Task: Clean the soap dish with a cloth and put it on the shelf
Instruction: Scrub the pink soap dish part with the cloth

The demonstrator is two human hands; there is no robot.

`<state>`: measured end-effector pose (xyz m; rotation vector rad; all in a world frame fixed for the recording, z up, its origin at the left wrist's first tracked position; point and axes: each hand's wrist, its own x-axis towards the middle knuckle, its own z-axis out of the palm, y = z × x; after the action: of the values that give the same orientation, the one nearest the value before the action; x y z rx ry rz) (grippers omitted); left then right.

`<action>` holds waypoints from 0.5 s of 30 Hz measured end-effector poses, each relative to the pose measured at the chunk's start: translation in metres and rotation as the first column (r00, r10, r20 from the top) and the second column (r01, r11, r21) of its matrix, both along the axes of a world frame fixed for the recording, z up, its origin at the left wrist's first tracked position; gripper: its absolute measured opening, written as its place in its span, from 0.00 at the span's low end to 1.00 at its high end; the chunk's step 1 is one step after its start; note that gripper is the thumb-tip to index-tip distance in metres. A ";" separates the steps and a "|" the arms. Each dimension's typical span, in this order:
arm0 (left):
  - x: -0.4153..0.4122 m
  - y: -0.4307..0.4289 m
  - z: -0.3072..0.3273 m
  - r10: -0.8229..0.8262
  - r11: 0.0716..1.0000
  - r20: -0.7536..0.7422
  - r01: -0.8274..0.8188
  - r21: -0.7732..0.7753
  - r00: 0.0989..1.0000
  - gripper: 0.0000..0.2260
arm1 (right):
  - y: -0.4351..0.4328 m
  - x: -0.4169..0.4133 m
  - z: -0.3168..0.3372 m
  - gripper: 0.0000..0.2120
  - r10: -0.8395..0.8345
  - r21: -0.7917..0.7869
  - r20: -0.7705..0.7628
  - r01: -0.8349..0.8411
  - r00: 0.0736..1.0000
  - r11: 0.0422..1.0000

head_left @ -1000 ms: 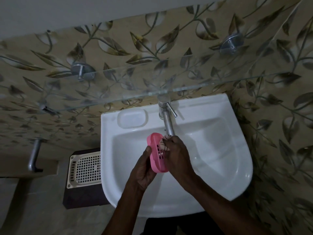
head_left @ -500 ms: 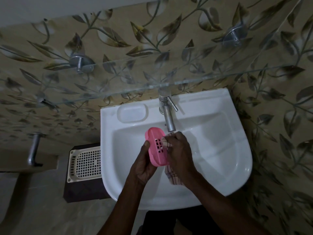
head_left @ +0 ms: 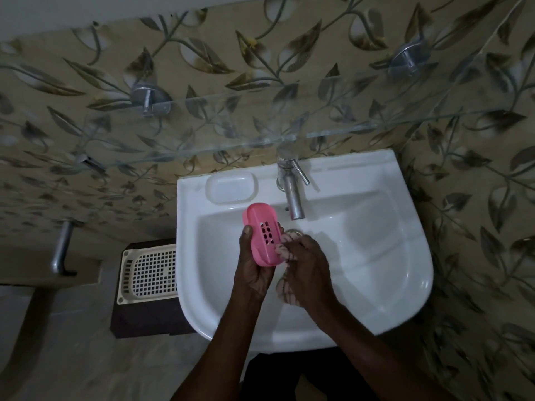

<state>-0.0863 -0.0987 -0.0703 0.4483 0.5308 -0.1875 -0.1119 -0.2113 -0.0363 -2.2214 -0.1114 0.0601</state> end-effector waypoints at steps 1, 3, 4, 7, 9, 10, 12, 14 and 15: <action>-0.001 0.000 0.000 0.015 1.000 -0.012 -0.015 0.000 1.000 0.44 | 0.000 0.002 0.000 0.14 -0.027 0.021 0.004 0.027 1.000 0.999; 0.000 -0.002 0.002 -0.009 1.000 0.001 0.009 -0.022 1.000 0.41 | 0.008 0.001 0.005 0.12 -0.044 0.152 -0.026 0.048 0.999 0.987; 0.000 -0.003 0.002 -0.010 1.000 0.009 0.011 -0.016 1.000 0.40 | 0.008 0.001 0.005 0.12 -0.029 0.162 -0.032 0.034 0.999 0.986; 0.003 -0.001 0.002 0.001 1.000 0.037 0.000 -0.027 0.999 0.43 | 0.001 0.005 0.007 0.13 -0.030 0.074 -0.062 0.035 0.998 0.997; 0.006 0.001 0.002 -0.001 0.999 0.035 0.003 -0.048 0.999 0.45 | 0.003 0.003 0.008 0.13 0.059 -0.015 0.022 -0.059 0.998 0.998; 0.006 0.001 0.005 -0.030 0.998 0.043 0.032 -0.046 0.999 0.44 | 0.007 0.000 0.012 0.11 0.081 -0.009 0.063 -0.081 0.995 0.997; 0.005 0.000 0.010 -0.071 0.997 0.065 0.074 -0.038 0.995 0.41 | 0.009 0.002 0.012 0.05 0.035 0.041 0.039 -0.036 0.999 0.998; 0.004 -0.002 0.014 -0.038 0.999 0.063 0.040 -0.036 0.997 0.40 | 0.002 0.014 0.014 0.03 0.003 0.109 -0.019 -0.001 1.000 0.994; 0.004 -0.002 0.014 -0.019 0.999 0.045 0.020 -0.029 0.999 0.42 | 0.005 0.018 0.015 0.04 -0.031 0.112 -0.022 0.033 0.999 0.993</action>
<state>-0.0821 -0.1005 -0.0564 0.4279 0.4790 -0.2036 -0.0936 -0.2066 -0.0212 -2.1087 -0.0669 0.0571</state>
